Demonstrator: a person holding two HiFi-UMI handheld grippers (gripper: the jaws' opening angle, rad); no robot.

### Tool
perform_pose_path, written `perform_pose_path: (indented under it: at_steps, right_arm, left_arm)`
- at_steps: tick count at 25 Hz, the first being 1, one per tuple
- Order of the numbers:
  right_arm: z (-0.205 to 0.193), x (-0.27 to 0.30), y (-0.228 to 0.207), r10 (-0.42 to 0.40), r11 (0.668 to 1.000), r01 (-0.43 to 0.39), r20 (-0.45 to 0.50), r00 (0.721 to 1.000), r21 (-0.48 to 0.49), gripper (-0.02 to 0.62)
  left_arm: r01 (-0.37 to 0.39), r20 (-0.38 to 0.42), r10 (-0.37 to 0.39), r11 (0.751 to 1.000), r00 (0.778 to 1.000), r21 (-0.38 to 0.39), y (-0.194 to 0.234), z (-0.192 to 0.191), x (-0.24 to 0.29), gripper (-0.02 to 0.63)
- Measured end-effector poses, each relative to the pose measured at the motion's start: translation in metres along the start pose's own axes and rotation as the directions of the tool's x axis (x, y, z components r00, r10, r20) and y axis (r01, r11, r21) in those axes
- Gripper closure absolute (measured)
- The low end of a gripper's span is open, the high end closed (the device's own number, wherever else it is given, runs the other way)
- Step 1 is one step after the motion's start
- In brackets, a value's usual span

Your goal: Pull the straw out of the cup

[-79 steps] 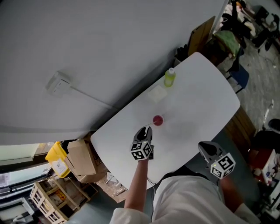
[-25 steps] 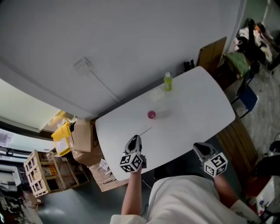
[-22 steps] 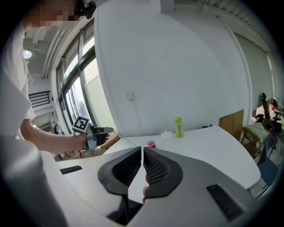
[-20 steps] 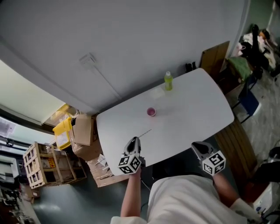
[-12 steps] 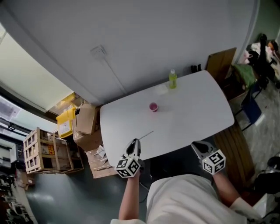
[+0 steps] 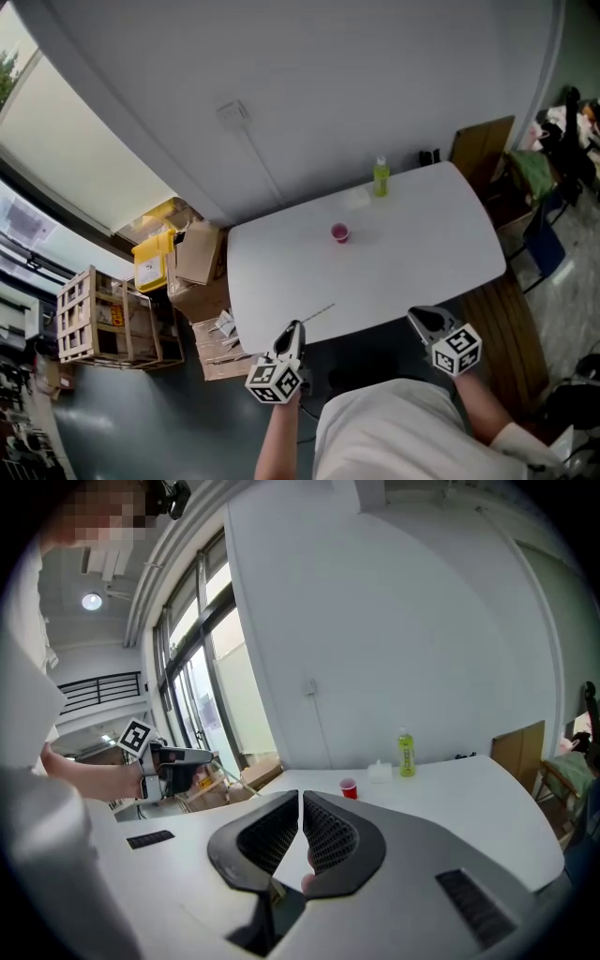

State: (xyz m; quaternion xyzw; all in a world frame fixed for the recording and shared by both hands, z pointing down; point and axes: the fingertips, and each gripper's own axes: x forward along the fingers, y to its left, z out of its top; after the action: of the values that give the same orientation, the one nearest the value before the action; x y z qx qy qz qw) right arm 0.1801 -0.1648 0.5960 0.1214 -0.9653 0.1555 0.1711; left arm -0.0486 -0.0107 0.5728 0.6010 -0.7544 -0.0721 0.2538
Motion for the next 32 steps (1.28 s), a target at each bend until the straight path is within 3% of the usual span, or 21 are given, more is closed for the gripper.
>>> perform_pose_path:
  at_steps: [13, 32]
  right_arm:
    - [0.014, 0.018, 0.052, -0.006, 1.0, 0.007, 0.051, 0.999, -0.015, 0.557]
    - [0.019, 0.032, 0.063, -0.027, 1.0, 0.027, 0.066, 0.997, 0.012, 0.557]
  left_arm:
    - [0.063, 0.008, -0.063, 0.998, 0.998, 0.027, 0.013, 0.006, -0.049, 0.581]
    - [0.097, 0.009, -0.097, 0.995, 0.995, 0.033, 0.029, 0.017, -0.055, 0.581]
